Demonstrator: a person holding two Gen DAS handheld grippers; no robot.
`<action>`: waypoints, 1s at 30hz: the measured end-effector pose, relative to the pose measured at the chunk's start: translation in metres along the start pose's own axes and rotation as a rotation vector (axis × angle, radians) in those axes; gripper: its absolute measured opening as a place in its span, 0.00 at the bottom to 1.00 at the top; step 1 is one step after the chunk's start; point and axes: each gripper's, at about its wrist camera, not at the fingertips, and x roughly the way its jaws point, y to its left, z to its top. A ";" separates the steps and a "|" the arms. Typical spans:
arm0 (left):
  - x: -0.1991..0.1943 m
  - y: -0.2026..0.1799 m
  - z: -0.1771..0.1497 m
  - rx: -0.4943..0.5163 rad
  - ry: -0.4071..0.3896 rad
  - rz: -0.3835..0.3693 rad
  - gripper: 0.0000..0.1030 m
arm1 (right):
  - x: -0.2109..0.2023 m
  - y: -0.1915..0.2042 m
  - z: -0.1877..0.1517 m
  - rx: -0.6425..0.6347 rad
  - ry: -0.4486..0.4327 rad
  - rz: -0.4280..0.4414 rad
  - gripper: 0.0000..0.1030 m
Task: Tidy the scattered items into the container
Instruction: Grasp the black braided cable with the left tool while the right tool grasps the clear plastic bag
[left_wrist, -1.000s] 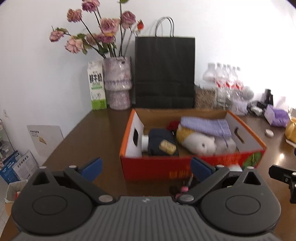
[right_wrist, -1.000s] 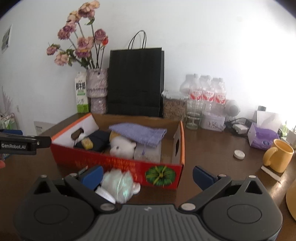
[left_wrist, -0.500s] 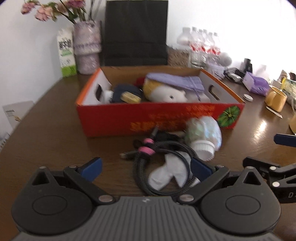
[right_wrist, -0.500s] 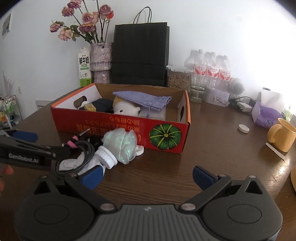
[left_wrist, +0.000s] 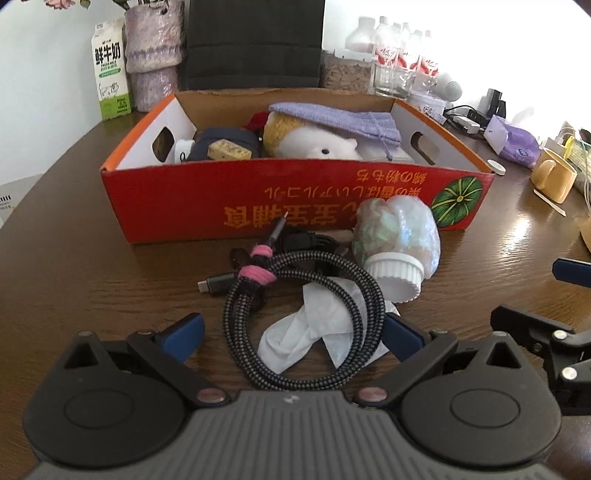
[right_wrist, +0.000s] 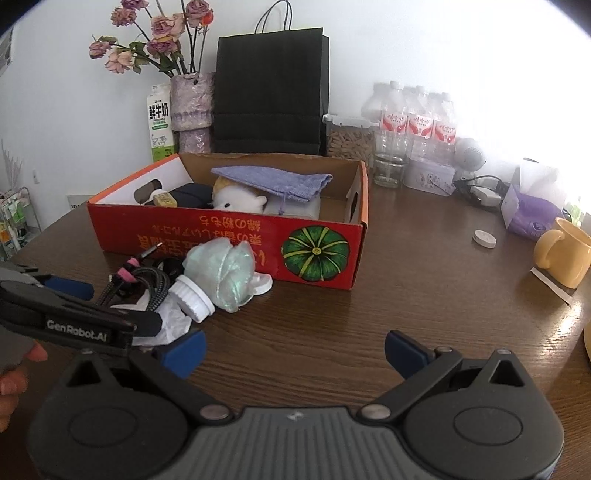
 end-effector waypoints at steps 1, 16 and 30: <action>0.001 0.000 0.000 -0.002 0.003 -0.002 1.00 | 0.001 0.000 0.000 0.001 0.001 0.001 1.00; -0.016 0.001 0.002 0.012 -0.054 -0.034 0.88 | 0.008 0.004 0.002 0.000 0.015 0.014 1.00; -0.048 0.027 0.006 -0.003 -0.141 -0.004 0.77 | 0.015 0.027 0.030 0.005 -0.015 0.046 1.00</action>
